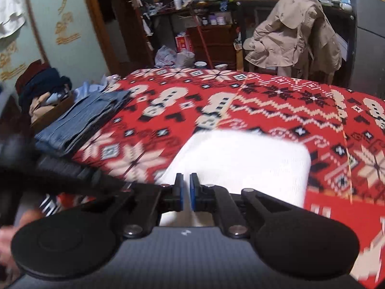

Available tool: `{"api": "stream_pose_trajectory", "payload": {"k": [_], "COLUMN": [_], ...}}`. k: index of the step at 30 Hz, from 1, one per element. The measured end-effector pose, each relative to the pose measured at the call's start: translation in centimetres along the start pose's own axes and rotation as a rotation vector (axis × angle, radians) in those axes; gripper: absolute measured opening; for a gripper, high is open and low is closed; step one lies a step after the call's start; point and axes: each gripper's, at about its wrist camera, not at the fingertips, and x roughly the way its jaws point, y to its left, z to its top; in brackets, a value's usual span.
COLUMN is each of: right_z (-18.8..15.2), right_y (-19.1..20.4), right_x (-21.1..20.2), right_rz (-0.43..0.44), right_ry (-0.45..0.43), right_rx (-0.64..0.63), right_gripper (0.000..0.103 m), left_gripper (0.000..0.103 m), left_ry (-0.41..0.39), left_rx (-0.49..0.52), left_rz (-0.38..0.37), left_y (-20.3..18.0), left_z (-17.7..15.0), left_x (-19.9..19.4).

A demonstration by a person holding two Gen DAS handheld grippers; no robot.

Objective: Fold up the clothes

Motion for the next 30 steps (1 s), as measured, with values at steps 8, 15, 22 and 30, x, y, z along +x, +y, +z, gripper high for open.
{"api": "stream_pose_trajectory", "payload": {"k": [8,15,22,30], "right_z": [-3.3,-3.5,-4.1,-6.6], "right_y": [1.9,0.9,2.7,5.1], "right_x": [-3.0,-4.9,-4.0,-6.1], "right_rz": [0.052,0.057,0.056,0.074], "right_ry": [0.008,-0.027,0.019,0.046], "right_rx": [0.031,0.097,-0.003,-0.056], "right_gripper": [0.008,0.008,0.006,0.002], "left_gripper": [0.006,0.007,0.004,0.004], "left_ry": [0.025,0.039,0.001,0.008], "left_rx": [-0.023,-0.065,-0.004,0.017], "left_rz": [-0.051,-0.087,0.007,0.023], "left_y": [0.5,1.0,0.1,0.0], "left_z": [-1.3,-3.2,-3.8,-3.8], "left_x": [-1.6,-2.3,-3.1,-3.6]}}
